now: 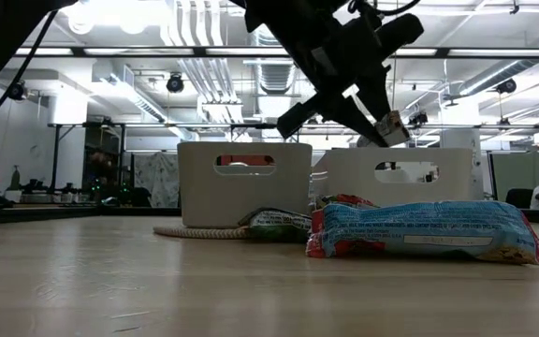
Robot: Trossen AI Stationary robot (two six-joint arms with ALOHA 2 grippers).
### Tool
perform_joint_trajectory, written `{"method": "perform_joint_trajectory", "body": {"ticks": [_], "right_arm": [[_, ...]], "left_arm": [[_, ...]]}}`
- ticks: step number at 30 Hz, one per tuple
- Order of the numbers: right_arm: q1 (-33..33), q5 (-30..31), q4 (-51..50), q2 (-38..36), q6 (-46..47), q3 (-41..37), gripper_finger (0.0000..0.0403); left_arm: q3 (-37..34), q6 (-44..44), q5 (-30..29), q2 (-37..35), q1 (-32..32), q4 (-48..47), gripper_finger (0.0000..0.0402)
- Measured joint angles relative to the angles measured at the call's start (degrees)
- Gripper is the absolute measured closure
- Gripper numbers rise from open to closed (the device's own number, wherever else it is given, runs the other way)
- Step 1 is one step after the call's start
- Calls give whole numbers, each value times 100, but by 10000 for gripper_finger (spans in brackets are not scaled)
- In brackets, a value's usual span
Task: Pick and place Granola Bars by type
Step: Put the orange granola bar into the white bin
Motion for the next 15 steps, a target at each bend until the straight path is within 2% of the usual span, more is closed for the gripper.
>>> {"method": "perform_joint_trajectory", "body": {"ticks": [15], "right_arm": [[0,0,1,0,-14,0,394]], "left_arm": [[0,-3,-7,-2,-7,43,356]]}}
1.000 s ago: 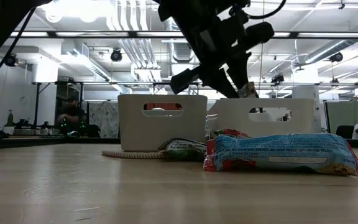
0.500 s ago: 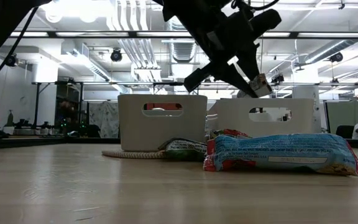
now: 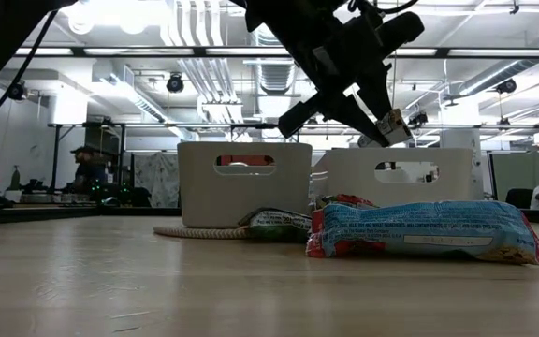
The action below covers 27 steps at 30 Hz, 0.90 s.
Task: Pick and place Granola Bars by type
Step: Put the orange granola bar into the white bin
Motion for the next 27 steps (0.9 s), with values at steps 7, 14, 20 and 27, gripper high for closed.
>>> {"method": "perform_joint_trajectory", "body": {"ticks": [7,14,20,27], "right_arm": [[0,-2,-1,0,-17,0,394],[0,-2,-1,0,-17,0,394],[0,-2,-1,0,-20,0,394],[0,-2,-2,0,-20,0,394]], "left_arm": [[0,-42,0,0,-2,0,356],[0,-75,-2,-2,-2,0,356],[0,-254,-9,-4,-2,10,356],[0,-348,-31,-9,-2,22,354]]}}
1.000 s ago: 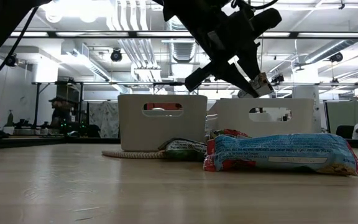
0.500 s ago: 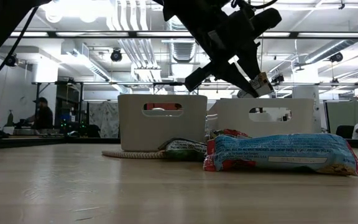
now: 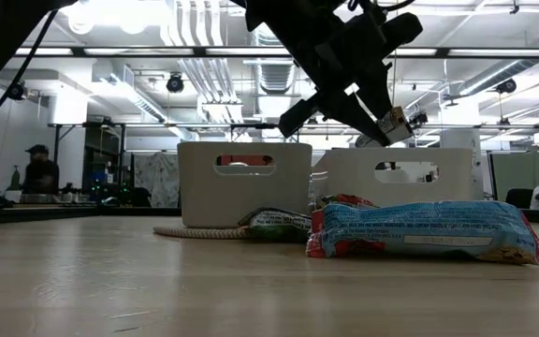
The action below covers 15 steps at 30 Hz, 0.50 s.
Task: Pick and place Granola Bars by type
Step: Put the orange granola bar into the white bin
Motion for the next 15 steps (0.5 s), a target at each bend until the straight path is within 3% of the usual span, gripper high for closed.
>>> {"method": "perform_joint_trajectory", "body": {"ticks": [15], "right_arm": [[-1,-9,1,0,-33,0,394]], "left_arm": [[0,-289,-14,0,15,9,270]]}}
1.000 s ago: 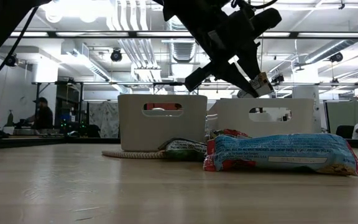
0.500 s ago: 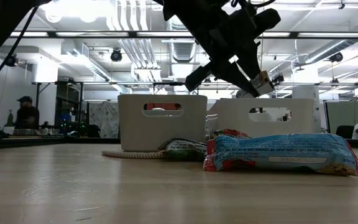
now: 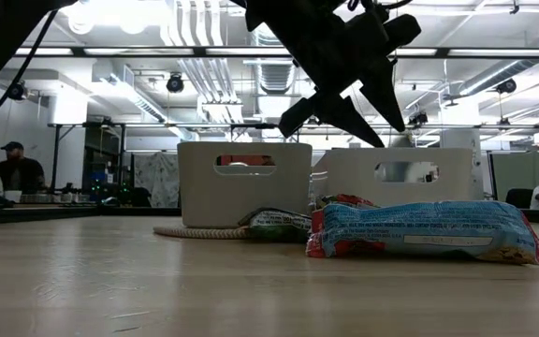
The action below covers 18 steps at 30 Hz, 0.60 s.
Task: Pick and place Granola Bars by type
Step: Put the orange granola bar into the white bin, then put the red granola bar into the gray bin
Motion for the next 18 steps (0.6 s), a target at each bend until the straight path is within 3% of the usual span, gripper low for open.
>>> {"method": "perform_joint_trajectory", "body": {"ticks": [6,14,18], "right_arm": [[-1,0,1,-2,0,0,394],[1,0,1,-2,-98,0,394],[-1,-2,1,-1,-137,0,394]], "left_arm": [[0,2,-74,0,0,4,264],[0,167,-810,0,-17,7,264],[0,156,-859,-45,-75,2,282]]}}
